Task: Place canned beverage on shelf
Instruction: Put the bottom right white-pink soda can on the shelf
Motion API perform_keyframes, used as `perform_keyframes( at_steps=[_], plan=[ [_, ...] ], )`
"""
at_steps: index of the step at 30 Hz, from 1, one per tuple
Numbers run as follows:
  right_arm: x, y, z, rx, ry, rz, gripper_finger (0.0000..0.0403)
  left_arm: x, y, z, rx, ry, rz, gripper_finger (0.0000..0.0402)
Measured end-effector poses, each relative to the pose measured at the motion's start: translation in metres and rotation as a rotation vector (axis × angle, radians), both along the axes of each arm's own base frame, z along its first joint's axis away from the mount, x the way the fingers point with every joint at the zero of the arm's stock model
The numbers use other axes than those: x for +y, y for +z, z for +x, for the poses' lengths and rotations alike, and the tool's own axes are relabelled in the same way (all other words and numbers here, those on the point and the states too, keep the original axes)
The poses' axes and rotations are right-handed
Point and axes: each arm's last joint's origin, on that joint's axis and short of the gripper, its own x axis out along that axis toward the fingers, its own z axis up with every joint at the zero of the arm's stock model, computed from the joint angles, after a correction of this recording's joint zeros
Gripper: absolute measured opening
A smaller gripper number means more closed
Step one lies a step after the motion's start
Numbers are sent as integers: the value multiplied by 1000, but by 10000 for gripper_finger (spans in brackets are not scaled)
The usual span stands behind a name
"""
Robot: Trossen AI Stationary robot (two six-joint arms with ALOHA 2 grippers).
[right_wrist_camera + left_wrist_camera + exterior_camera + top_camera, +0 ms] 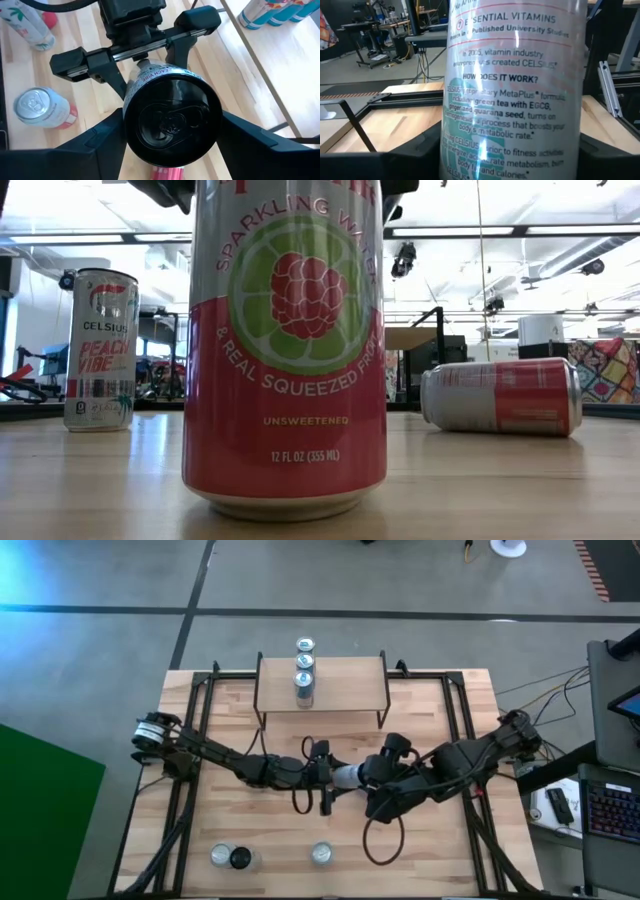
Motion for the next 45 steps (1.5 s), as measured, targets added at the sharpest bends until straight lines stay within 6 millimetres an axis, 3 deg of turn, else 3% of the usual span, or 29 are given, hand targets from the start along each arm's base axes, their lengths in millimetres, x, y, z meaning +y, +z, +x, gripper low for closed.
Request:
perform_keyframes(
  at_steps=[8,14,17,22,28,33,39,45],
  plan=[
    [2,0,-8,7,35,-142,291,1,1,0,-14,22,-24,229],
    [18,13,-51,-167,2,-322,340,3,-2,-5,-76,-1,-35,237],
    [26,-2,-66,-247,-18,-339,359,7,-5,-10,-140,-51,-52,234],
    [32,-44,-76,-381,-18,-319,368,18,-4,-19,-318,-147,-108,234],
    [21,-73,-68,-648,78,-230,368,23,-15,-18,-334,-153,-119,234],
    [-10,-77,-70,-962,217,-127,368,24,-14,-15,-354,-152,-101,234],
    [-46,-94,-61,-1006,272,3,368,23,-15,-15,-354,-172,-97,234],
    [-49,-102,-40,-964,313,-19,368,28,-15,-14,-352,-156,-102,234]
  ],
)
